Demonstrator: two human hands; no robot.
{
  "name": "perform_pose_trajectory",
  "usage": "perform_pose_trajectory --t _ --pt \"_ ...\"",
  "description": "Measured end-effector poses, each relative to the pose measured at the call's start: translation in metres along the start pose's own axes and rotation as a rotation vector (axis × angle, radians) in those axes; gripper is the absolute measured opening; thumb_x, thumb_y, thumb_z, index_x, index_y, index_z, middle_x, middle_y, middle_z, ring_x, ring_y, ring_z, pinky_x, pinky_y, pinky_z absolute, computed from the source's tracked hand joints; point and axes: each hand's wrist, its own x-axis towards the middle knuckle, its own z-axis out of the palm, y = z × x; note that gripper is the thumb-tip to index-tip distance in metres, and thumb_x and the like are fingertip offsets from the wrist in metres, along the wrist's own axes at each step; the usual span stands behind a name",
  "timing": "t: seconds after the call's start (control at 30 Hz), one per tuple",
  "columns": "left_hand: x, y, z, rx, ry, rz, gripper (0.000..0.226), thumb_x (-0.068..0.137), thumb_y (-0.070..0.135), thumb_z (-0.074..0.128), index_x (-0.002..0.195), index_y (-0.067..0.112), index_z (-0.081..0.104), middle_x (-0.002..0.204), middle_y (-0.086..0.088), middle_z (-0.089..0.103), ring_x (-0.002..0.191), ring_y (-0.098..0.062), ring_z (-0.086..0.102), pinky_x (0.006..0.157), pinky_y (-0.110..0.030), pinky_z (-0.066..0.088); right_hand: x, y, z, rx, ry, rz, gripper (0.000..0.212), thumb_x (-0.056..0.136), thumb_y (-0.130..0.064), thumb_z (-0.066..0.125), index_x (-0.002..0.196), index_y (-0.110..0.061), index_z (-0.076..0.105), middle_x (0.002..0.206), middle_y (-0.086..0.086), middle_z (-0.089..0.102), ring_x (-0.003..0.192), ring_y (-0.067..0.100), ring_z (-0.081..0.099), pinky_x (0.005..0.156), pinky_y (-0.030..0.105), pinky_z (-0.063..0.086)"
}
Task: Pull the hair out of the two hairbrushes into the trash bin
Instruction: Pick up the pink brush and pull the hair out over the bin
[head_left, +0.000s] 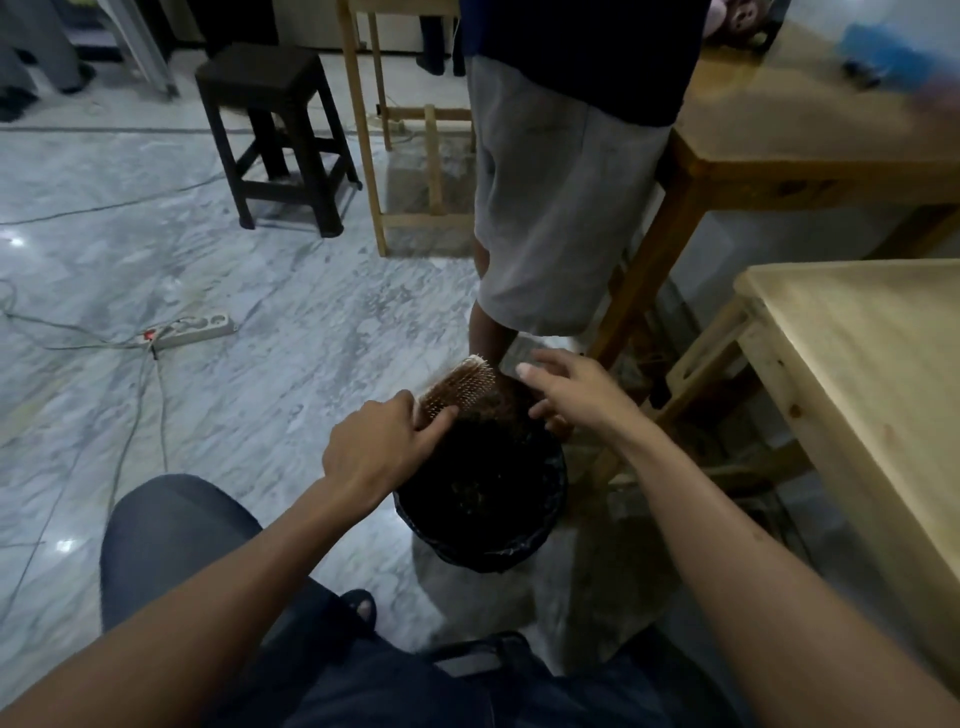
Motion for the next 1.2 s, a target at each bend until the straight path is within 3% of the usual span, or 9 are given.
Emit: perform_pose_trajectory --t 0.17,0.27,0.53,0.63,0.73,0.83,0.9,1.0,1.2 --pt "-0.009 0.003 -0.008 0.044 0.071 0.031 0.060 0.087 0.076 0.038 0.067 0.020 0.038 0.055 0.001 0.051 0.046 -0.020 0.050 0.044 -0.029 0.036 0.003 0.007 0.009 -0.058 -0.074 -0.115 0.029 0.095 -0.028 0.074 0.117 -0.008 0.075 0.094 0.015 0.078 0.060 0.010 0.066 0.054 0.024 0.049" --pt "-0.012 -0.001 -0.013 0.057 0.083 -0.005 0.061 0.087 0.075 0.039 0.069 0.017 0.042 0.056 0.000 0.053 0.048 -0.022 0.052 0.046 -0.031 0.041 0.000 0.007 0.011 -0.030 -0.003 -0.144 0.012 0.096 -0.020 0.073 0.090 -0.011 0.078 0.069 0.000 0.074 0.046 0.000 0.057 0.049 0.015 0.044" --pt "-0.003 -0.023 -0.030 0.051 0.045 -0.013 0.059 0.089 0.073 0.040 0.068 0.018 0.041 0.059 -0.003 0.056 0.051 -0.022 0.054 0.045 -0.029 0.037 -0.018 0.016 -0.014 0.080 0.261 -0.040 0.013 0.097 -0.021 0.071 0.084 -0.021 0.075 0.079 -0.002 0.074 0.068 0.010 0.065 0.066 0.024 0.051" --pt "0.004 -0.020 -0.027 0.048 0.047 0.040 0.059 0.088 0.074 0.040 0.069 0.018 0.041 0.058 -0.002 0.055 0.049 -0.022 0.054 0.046 -0.031 0.041 -0.032 0.019 -0.018 0.026 0.208 -0.005 0.011 0.100 -0.023 0.067 0.106 -0.022 0.075 0.099 -0.004 0.075 0.074 0.008 0.068 0.064 0.021 0.050" --pt "0.008 -0.014 -0.021 0.065 0.060 0.075 0.061 0.087 0.076 0.038 0.070 0.018 0.043 0.057 -0.001 0.055 0.050 -0.022 0.053 0.050 -0.034 0.048 -0.033 0.017 -0.013 0.009 0.087 0.015 0.041 0.100 -0.029 0.066 0.141 -0.024 0.060 0.122 -0.005 0.066 0.082 0.011 0.071 0.063 0.022 0.052" --pt "0.006 -0.008 -0.018 0.071 0.084 0.127 0.062 0.086 0.077 0.036 0.072 0.017 0.043 0.056 0.000 0.052 0.048 -0.021 0.051 0.048 -0.034 0.048 -0.025 0.010 0.000 0.046 0.000 -0.021 0.062 0.098 -0.034 0.069 0.155 -0.022 0.045 0.135 -0.001 0.058 0.079 0.012 0.074 0.058 0.022 0.053" --pt "0.005 -0.006 -0.018 0.072 0.099 0.161 0.060 0.086 0.077 0.036 0.072 0.018 0.042 0.057 0.001 0.052 0.048 -0.022 0.051 0.048 -0.034 0.047 -0.019 0.006 0.010 0.079 -0.045 -0.052 0.056 0.098 -0.032 0.070 0.149 -0.020 0.052 0.121 0.000 0.067 0.071 0.011 0.073 0.055 0.022 0.052" --pt "0.005 -0.007 -0.020 0.078 0.112 0.164 0.060 0.086 0.077 0.036 0.075 0.018 0.043 0.059 0.000 0.053 0.050 -0.024 0.053 0.047 -0.033 0.046 -0.012 0.002 0.021 0.043 -0.013 -0.086 0.022 0.097 -0.027 0.071 0.112 -0.011 0.076 0.092 0.012 0.078 0.064 0.012 0.065 0.055 0.022 0.049" --pt "0.013 -0.023 -0.025 0.086 0.126 0.080 0.058 0.089 0.073 0.040 0.074 0.017 0.043 0.056 0.001 0.051 0.048 -0.023 0.050 0.044 -0.029 0.038 -0.010 0.009 0.011 0.032 0.205 -0.046 0.015 0.095 -0.024 0.074 0.087 -0.014 0.081 0.079 0.001 0.079 0.062 0.009 0.066 0.062 0.024 0.053"
